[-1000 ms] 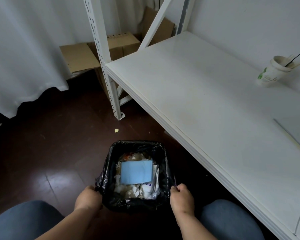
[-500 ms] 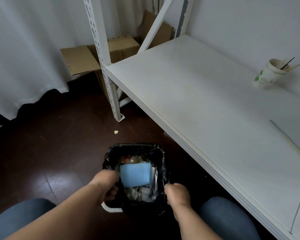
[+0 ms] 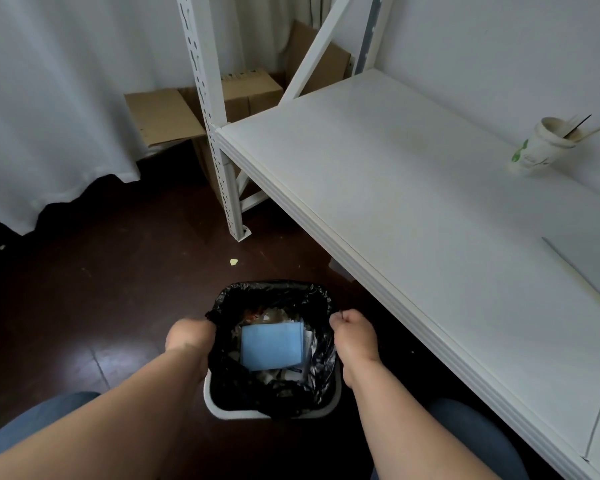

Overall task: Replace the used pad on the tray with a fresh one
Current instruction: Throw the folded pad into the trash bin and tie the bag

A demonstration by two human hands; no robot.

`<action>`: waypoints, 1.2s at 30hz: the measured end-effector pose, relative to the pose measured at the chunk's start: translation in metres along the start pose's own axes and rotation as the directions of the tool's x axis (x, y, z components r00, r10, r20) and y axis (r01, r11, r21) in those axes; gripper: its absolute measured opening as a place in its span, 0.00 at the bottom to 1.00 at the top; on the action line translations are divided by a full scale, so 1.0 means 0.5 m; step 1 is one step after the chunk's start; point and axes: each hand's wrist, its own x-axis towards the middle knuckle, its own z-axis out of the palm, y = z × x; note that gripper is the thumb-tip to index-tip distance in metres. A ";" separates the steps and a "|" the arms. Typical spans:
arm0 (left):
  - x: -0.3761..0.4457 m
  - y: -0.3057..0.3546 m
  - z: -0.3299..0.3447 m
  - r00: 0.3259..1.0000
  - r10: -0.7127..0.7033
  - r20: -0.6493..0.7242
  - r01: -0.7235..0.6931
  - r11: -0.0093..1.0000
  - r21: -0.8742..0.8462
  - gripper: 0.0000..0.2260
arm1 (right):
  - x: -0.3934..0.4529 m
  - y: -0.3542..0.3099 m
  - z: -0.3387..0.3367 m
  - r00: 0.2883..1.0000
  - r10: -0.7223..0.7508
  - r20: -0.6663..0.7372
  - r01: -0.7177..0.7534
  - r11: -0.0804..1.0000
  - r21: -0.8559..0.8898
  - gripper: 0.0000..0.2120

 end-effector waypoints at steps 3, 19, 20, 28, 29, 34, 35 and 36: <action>-0.042 0.038 -0.011 0.970 0.225 -0.089 -0.214 0.970 0.116 0.07 | -0.011 -0.042 0.003 0.985 -0.171 -0.029 0.168 0.982 -0.083 0.09; -0.082 0.131 -0.001 0.957 0.271 0.104 -0.261 0.960 -0.101 0.07 | -0.093 -0.199 0.028 0.889 -0.355 0.290 0.351 0.934 0.066 0.09; -0.095 0.135 -0.001 0.940 0.326 0.099 -0.318 0.944 -0.089 0.07 | -0.097 -0.201 0.027 0.875 -0.367 0.315 0.370 0.928 0.055 0.08; -0.237 0.205 -0.028 0.643 0.730 0.233 -0.750 0.661 -0.001 0.07 | -0.117 -0.199 0.002 0.792 -0.509 0.337 0.402 0.851 0.339 0.09; -0.249 0.216 -0.036 0.589 0.762 0.267 -0.799 0.598 0.055 0.07 | -0.120 -0.196 0.000 0.778 -0.515 0.360 0.372 0.839 0.398 0.09; -0.280 0.267 -0.046 0.366 0.825 0.431 -0.920 0.249 0.303 0.06 | -0.122 -0.185 0.011 0.691 -0.480 0.541 0.501 0.857 0.120 0.19; -0.286 0.272 -0.042 0.347 0.813 0.468 -0.927 0.222 0.302 0.06 | -0.128 -0.188 0.016 0.686 -0.445 0.575 0.516 0.855 0.046 0.16; -0.291 0.274 -0.038 0.342 0.793 0.504 -0.932 0.217 0.291 0.06 | -0.129 -0.189 0.020 0.693 -0.423 0.584 0.521 0.854 0.001 0.08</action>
